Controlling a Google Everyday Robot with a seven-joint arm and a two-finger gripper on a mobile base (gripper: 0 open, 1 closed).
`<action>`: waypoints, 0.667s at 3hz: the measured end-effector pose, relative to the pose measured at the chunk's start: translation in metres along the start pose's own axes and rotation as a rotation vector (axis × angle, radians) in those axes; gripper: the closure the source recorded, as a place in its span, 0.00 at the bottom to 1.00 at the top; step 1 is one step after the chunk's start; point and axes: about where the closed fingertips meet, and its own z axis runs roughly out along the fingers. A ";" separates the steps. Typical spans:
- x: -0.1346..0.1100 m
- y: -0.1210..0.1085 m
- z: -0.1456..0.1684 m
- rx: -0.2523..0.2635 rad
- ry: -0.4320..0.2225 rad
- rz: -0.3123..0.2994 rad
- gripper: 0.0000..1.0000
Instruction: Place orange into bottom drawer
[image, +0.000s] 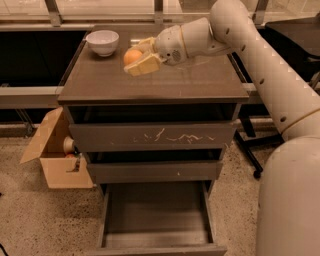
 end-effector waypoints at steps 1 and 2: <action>-0.010 0.043 -0.003 -0.025 0.049 -0.016 1.00; 0.012 0.085 0.007 -0.041 0.058 0.047 1.00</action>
Offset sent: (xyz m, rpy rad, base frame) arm -0.1447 0.0123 -0.1173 -0.1033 0.2294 0.0163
